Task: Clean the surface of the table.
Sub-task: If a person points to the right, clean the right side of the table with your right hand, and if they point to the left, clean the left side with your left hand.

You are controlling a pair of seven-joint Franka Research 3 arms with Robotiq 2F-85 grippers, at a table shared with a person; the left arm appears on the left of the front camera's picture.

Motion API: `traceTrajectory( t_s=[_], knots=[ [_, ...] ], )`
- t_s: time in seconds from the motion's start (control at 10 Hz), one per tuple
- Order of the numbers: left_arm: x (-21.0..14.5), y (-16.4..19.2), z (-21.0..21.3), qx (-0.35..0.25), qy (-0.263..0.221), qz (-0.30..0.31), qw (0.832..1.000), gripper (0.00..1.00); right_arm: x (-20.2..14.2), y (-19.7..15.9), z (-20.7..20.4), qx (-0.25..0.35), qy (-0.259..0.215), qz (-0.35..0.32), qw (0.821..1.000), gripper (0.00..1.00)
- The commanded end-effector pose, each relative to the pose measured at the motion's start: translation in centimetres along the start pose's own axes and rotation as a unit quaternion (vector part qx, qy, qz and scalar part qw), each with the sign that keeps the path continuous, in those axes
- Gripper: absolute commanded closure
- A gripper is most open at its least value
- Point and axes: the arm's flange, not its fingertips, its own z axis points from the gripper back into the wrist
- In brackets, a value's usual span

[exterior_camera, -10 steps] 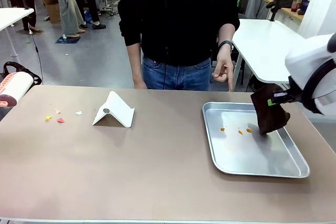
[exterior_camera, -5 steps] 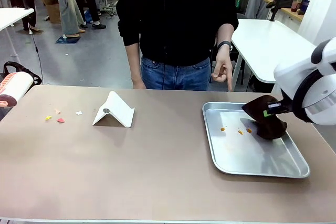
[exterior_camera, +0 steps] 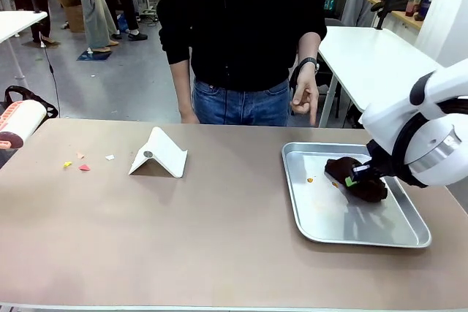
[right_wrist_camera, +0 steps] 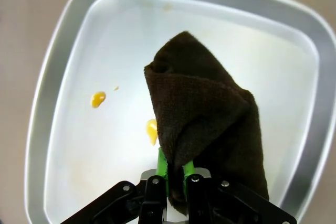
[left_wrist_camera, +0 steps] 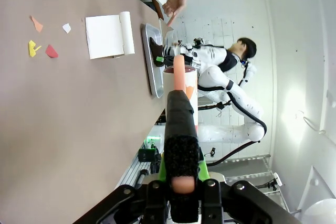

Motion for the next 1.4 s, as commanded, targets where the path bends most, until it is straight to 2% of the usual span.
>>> traceTrajectory(
  t_s=[0.0, 0.3, 0.6, 0.8, 1.0, 1.3],
  knots=[
    [-0.2, -0.4, 0.0, -0.006, 0.005, -0.010, 1.000, 1.00, 0.7, 1.5, 0.1, 0.034, 0.035, -0.022, 0.999, 0.88],
    [-0.2, -0.4, 0.0, -0.006, 0.005, -0.010, 1.000, 1.00, 0.6, 3.1, -1.0, 0.043, 0.051, -0.040, 0.997, 0.88],
    [-0.2, -0.4, 0.0, -0.006, 0.005, -0.010, 1.000, 1.00, 1.2, 4.5, -2.6, 0.038, 0.036, -0.054, 0.997, 0.88],
    [-0.2, -0.4, 0.0, -0.006, 0.005, -0.010, 1.000, 1.00, 1.2, 5.1, -3.3, 0.056, 0.024, -0.068, 0.996, 0.88],
    [-0.2, -0.4, 0.0, -0.006, 0.005, -0.010, 1.000, 1.00, 1.6, 5.0, -3.1, 0.104, 0.012, -0.088, 0.991, 0.88],
    [-0.2, -0.4, 0.0, -0.006, 0.005, -0.010, 1.000, 1.00, 1.5, 5.2, -3.4, 0.157, 0.064, -0.066, 0.983, 0.88]
  ],
)
